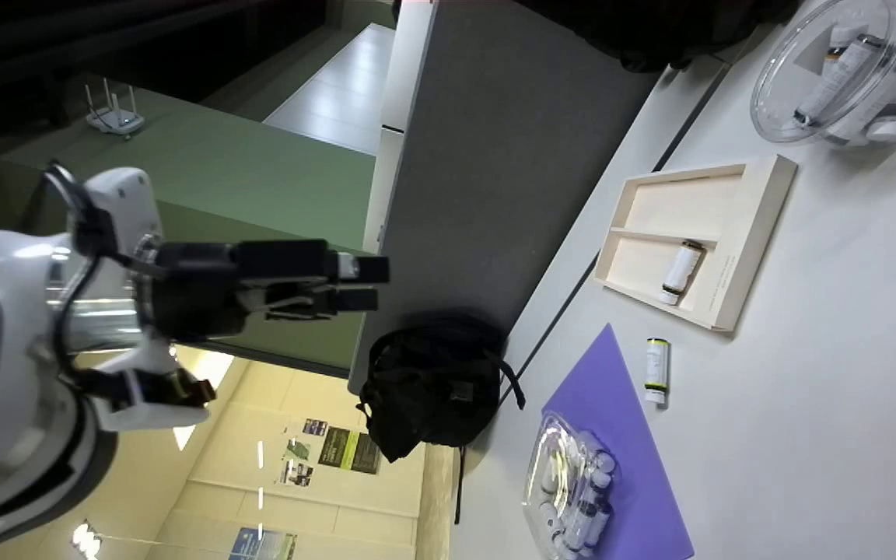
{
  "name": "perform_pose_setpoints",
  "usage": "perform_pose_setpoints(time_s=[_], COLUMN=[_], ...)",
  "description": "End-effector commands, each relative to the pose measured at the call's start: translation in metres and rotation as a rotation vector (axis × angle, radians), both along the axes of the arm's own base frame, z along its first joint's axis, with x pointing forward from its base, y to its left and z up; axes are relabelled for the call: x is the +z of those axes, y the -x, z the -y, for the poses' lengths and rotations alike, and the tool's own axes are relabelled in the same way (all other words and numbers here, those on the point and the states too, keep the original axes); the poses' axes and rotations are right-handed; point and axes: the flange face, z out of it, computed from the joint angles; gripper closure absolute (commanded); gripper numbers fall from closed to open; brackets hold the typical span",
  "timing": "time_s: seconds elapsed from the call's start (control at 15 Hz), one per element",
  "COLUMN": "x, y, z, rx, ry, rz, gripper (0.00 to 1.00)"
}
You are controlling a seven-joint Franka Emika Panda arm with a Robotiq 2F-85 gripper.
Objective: Pick the bottle from the table and put it on the lower compartment of tray
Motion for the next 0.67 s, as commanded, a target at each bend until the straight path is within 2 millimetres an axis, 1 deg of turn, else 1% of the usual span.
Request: perform_pose_setpoints(time_s=[0.0, 0.13, 0.2, 0.27, 0.33, 0.4, 0.47, 0.6], x=[-0.053, -0.085, -0.098, -0.085, -0.097, -0.105, -0.109, -0.108], y=[-0.049, -0.073, -0.081, -0.055, -0.064, -0.071, -0.075, -0.079], z=[-0.041, -0.063, -0.071, -0.062, -0.070, -0.074, -0.074, -0.072], rx=[0.025, 0.066, 0.077, 0.094, 0.103, 0.107, 0.108, 0.105], ry=[-0.039, -0.041, -0.033, -0.032, -0.035, -0.038, -0.039, -0.038], rz=[-0.006, -0.050, -0.092, -0.059, -0.082, -0.095, -0.100, -0.097], gripper=[0.00, 0.00, 0.00, 0.00, 0.00, 0.00, 0.00, 0.00])
